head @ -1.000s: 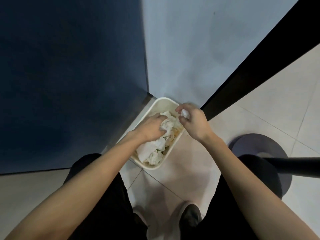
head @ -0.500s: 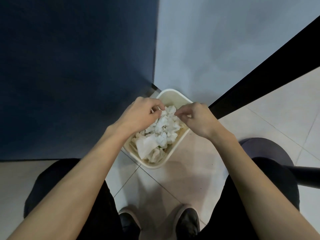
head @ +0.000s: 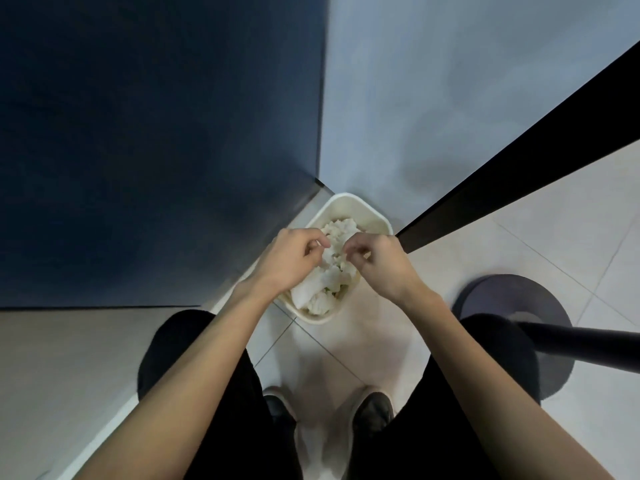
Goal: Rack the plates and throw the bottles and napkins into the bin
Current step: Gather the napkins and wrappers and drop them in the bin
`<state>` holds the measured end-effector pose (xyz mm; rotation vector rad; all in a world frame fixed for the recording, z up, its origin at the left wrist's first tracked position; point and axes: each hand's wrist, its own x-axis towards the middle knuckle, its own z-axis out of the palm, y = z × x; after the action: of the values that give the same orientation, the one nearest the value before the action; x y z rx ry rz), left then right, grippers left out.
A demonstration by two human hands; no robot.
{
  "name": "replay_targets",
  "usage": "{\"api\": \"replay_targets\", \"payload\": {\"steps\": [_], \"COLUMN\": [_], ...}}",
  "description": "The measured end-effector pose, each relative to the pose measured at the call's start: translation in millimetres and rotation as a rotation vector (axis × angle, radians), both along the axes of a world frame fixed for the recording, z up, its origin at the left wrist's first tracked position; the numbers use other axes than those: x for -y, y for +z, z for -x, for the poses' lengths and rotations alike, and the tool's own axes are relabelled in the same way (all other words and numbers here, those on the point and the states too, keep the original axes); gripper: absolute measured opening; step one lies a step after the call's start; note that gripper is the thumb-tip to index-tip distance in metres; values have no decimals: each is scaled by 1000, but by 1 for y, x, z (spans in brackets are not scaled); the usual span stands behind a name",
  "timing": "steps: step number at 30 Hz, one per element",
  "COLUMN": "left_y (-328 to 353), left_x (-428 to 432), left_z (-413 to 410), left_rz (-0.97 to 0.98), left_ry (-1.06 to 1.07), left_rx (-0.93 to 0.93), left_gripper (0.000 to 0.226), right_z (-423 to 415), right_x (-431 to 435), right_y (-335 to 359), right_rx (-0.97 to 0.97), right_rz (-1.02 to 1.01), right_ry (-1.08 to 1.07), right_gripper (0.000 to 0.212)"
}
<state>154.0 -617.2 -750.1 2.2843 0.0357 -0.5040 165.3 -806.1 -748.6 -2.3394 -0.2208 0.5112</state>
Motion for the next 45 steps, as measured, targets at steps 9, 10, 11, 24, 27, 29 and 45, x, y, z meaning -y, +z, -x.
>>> {"api": "replay_targets", "payload": {"steps": [9,10,11,24,27,29,45], "left_y": [194,220,247,514,542,556,642], "left_x": [-21,-22,-24,-44,-47,-50,-152], "left_z": [78,88,98,217,237,253,448], "left_rz": [-185,-184,-178,13,28,38,31], "left_ry": [30,23,29,510,635,691,1396], "left_rx": [-152,-178,-207,-90,-29,-4,408], "left_gripper": [25,25,25,28,24,23,17], "right_z": [68,75,81,144,147,150,266], "right_x": [-21,-23,-24,-52,-74,-89,-285], "right_y": [195,221,247,523,556,570,656], "right_rx": [-90,-110,-128,-144,-54,-1,62], "right_rz": [45,55,62,-63,-69,-68,-156], "right_ry": [152,177,184,324,460,544,1218], "right_gripper": [23,23,24,21,17,15,16]}}
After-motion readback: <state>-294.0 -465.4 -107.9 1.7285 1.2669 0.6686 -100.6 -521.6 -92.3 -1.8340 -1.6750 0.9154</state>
